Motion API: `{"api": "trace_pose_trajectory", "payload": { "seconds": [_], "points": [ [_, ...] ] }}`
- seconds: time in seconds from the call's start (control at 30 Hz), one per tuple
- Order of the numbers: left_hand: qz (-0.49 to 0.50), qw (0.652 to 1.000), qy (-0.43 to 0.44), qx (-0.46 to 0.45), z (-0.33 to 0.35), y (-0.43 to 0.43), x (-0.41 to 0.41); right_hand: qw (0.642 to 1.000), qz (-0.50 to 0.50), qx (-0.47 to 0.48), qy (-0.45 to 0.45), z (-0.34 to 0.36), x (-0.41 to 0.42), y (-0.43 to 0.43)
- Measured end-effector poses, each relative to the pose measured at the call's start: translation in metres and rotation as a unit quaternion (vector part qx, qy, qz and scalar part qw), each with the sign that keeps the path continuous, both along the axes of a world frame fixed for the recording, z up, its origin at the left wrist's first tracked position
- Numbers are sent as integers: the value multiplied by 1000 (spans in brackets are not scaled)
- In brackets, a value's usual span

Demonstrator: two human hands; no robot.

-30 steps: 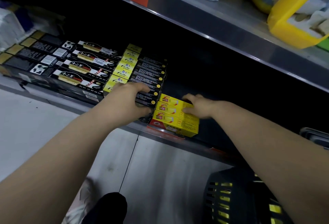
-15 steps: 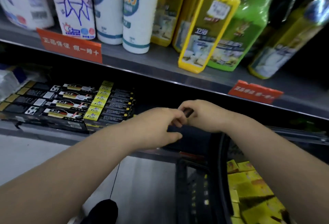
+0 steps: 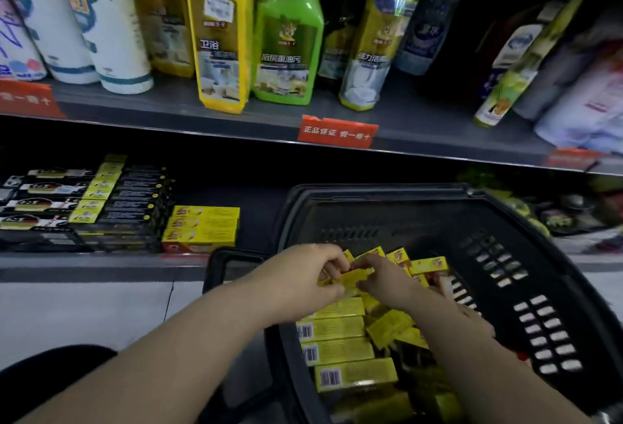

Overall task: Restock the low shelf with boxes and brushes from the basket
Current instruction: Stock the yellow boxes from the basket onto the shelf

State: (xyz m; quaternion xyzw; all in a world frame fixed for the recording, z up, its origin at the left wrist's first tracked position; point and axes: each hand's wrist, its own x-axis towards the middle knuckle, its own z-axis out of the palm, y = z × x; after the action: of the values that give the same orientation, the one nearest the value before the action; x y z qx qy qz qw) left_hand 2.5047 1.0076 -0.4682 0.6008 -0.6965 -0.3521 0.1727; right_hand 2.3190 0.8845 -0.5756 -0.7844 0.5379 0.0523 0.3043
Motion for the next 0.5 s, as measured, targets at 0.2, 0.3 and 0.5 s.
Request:
{"api": "trace_pose_trajectory", "payload": {
  "seconds": [0.2, 0.3, 0.5],
  "points": [
    [36, 999, -39, -12, -19, -18, 0, 985, 49, -95, 135, -54, 5, -17],
    [59, 998, -34, -5, -22, -25, 4, 959, 117, -160, 204, -61, 13, -27],
    [54, 997, -50, 16, -19, -31, -3, 925, 226, -189, 241, -29, 19, -35]
  ]
}}
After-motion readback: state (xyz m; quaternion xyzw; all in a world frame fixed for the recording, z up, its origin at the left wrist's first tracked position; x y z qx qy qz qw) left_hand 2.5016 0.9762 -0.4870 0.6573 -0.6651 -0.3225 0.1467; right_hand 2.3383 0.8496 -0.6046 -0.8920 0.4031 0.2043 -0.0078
